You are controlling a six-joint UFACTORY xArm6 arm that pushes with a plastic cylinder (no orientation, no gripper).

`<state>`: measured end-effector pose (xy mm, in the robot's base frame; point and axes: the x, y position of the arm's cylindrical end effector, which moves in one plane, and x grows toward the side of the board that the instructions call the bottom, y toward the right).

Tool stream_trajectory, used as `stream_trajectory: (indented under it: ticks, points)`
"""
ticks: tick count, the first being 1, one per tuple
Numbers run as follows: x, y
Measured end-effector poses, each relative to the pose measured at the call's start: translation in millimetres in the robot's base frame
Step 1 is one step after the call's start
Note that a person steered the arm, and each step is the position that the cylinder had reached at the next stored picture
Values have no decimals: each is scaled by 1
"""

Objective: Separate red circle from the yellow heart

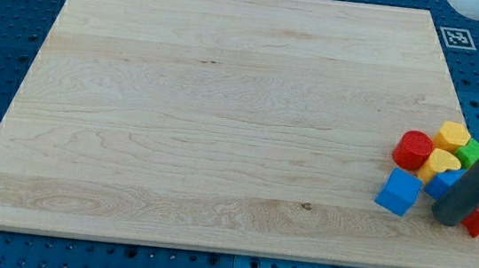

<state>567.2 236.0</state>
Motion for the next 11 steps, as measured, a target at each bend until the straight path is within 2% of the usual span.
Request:
stream_trajectory:
  ticks: [3, 5, 8, 9, 10, 11]
  points:
    - [-6, 0]
    - [-37, 0]
    - [-75, -42]
    - [-100, -46]
    - [-108, -47]
    - [-93, -60]
